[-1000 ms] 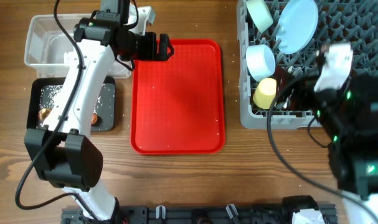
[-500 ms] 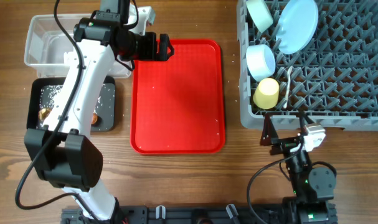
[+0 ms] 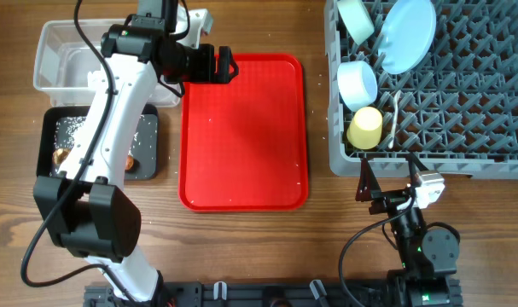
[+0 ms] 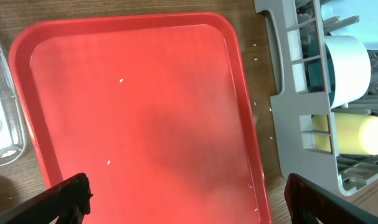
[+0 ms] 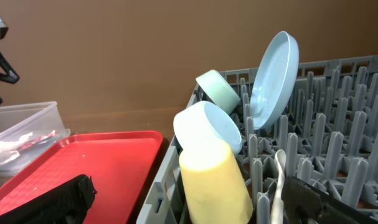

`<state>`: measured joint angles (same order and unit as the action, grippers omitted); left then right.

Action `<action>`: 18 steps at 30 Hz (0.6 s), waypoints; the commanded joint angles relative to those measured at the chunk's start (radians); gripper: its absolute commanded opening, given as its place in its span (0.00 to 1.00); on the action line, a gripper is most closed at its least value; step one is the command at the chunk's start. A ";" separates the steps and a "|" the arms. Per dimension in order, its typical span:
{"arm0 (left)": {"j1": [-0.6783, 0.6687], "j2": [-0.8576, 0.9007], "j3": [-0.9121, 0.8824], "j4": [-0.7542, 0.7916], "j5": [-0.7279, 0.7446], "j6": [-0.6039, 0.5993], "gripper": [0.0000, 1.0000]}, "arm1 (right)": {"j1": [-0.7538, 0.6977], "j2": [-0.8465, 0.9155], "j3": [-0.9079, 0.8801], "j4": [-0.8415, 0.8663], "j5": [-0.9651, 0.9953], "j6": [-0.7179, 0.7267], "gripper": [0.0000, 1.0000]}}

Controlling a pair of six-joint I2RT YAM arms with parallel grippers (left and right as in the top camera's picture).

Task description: Sort waste into correct bins and load items into the dishwasher rack

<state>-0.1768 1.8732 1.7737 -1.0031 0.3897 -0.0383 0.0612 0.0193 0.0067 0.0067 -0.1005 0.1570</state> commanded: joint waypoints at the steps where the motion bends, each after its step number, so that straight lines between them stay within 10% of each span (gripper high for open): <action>1: 0.010 -0.033 0.009 -0.067 0.002 0.008 1.00 | 0.004 -0.008 -0.002 0.001 -0.012 0.010 1.00; 7: 0.011 -0.370 -0.087 -0.053 -0.264 0.010 1.00 | 0.004 -0.008 -0.002 0.001 -0.012 0.010 1.00; 18: 0.183 -1.421 -1.288 0.726 -0.294 0.009 1.00 | 0.004 -0.008 -0.002 0.001 -0.013 0.010 1.00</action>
<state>-0.0097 0.5777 0.6525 -0.3389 0.1017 -0.0380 0.0612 0.0185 0.0063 0.0044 -0.1009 0.1570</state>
